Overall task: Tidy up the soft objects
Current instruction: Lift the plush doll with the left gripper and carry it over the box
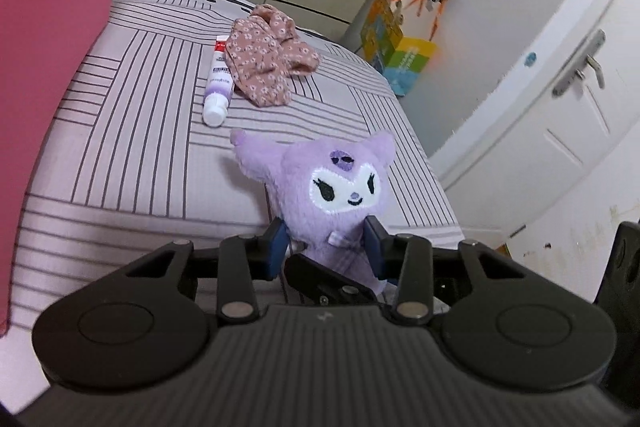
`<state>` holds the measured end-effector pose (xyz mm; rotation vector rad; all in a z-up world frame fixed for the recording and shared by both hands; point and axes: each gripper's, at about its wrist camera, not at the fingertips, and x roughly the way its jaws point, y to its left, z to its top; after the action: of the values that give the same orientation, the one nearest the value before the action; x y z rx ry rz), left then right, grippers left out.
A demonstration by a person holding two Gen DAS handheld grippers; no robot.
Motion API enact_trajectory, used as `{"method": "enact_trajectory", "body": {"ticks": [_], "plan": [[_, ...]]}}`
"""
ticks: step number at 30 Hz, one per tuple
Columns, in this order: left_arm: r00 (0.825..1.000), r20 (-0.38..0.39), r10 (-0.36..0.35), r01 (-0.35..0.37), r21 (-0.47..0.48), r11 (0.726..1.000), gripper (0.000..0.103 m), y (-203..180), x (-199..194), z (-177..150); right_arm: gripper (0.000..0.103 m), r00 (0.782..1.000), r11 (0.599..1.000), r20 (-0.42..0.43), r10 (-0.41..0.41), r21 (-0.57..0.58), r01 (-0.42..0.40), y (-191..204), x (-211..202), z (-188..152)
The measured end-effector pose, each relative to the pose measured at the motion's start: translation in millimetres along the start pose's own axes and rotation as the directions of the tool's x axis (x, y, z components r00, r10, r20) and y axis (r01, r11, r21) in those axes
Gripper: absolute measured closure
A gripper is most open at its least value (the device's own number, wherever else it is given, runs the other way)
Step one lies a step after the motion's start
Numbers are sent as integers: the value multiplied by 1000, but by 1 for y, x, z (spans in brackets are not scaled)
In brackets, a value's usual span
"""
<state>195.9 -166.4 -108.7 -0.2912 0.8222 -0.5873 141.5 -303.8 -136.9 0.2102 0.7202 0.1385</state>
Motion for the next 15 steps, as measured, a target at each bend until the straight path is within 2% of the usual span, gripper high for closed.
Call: {"method": "enact_trajectory", "body": {"ticks": [7, 12, 15], "plan": [[1000, -4, 7, -7, 54, 998, 64, -10, -24, -14, 46, 1000, 1000, -2, -18, -10, 18, 13, -18, -12], [999, 8, -37, 36, 82, 996, 64, -14, -52, -19, 46, 997, 995, 67, -34, -88, 40, 31, -45, -22], [998, 3, -66, 66, 69, 995, 64, -8, -67, -25, 46, 999, 996, 50, -10, -93, 15, 36, -56, -25]]}}
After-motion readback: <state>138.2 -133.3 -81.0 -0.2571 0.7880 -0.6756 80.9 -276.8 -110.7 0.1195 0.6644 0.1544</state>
